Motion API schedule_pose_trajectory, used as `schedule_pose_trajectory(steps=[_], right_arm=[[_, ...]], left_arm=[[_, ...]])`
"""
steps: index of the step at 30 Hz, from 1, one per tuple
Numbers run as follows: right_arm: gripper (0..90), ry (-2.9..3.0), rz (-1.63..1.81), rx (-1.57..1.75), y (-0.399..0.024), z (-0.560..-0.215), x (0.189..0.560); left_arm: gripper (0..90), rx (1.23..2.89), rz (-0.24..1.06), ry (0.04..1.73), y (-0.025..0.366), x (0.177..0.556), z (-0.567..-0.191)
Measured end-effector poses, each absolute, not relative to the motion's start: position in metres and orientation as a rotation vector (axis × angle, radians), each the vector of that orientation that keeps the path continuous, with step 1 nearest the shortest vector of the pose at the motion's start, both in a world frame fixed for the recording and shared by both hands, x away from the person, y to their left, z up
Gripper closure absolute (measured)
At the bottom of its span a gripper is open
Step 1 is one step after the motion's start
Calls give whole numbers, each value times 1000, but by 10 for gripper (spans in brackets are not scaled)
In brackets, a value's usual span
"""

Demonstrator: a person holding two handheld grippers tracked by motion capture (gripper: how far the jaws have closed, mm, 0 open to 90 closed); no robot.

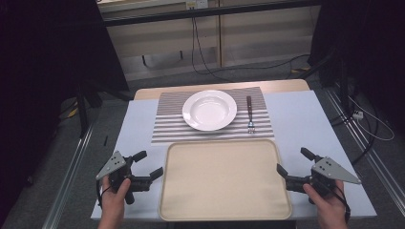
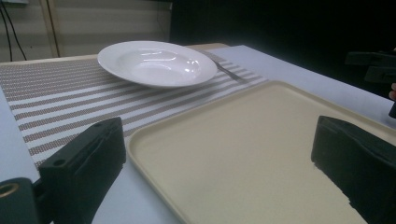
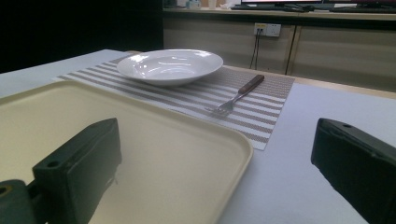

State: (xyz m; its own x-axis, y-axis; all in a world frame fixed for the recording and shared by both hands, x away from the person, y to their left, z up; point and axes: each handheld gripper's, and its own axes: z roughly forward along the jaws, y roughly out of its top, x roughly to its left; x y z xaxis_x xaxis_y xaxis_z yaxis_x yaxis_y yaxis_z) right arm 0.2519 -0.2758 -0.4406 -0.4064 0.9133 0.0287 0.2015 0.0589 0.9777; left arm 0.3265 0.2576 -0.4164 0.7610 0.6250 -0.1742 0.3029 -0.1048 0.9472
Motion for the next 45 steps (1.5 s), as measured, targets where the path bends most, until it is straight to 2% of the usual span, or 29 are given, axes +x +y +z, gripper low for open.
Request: schedule_pose_trajectory(steps=[15, 26, 45], right_arm=[[13, 1693, 1329, 1141, -283, -437, 268], [18, 1700, 1272, 1151, -282, -426, 312], [34, 1737, 1243, 1233, -263, -429, 388]], left_arm=[[34, 1709, 323, 734, 255, 328, -416], [34, 1715, 321, 731, 254, 327, -417], [34, 1717, 322, 736, 255, 326, -418]])
